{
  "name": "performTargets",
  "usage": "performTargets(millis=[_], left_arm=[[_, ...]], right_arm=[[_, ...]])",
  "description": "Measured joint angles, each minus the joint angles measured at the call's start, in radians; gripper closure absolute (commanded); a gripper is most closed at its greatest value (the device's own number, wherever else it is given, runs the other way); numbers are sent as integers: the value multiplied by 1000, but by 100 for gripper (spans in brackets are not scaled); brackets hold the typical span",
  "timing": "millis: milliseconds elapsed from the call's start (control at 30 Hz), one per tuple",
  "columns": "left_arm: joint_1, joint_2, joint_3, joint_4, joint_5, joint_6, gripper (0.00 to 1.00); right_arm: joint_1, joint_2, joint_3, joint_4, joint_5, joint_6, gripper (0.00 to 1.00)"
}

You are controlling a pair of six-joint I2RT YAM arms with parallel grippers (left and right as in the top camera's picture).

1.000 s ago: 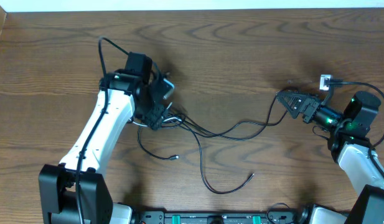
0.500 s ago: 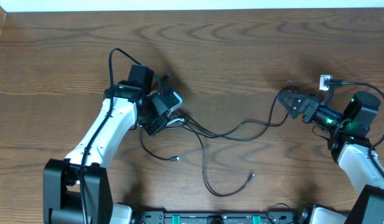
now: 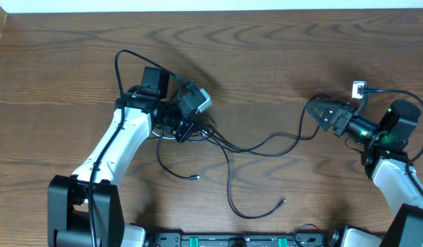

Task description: Untangle cables

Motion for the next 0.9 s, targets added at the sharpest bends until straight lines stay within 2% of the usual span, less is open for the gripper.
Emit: performTargets(millis=[100,133,200,400,533,633,900], left_arm=[[0,0,0,-4,28,-18,92],[0,0,0,-5,29,-24,88],[0,0,0,-5,9,-32,66],[0,0,0,-19,-199,-59,51],[0,0,0,-73,-381,-60,50],[0,0,0,-95,-461,-32,50],[0,0,-3,-90,-498,96,46]], right_arm=[[0,0,0,14,-31,2,8],[0,0,0,14,-37,2,6],[0,0,0,14,-48,6,4],[0,0,0,14,-59,5,2],[0,0,0,14,-59,2,1],[0,0,0,14,-58,1,1],[0,0,0,14,-58,1,1]])
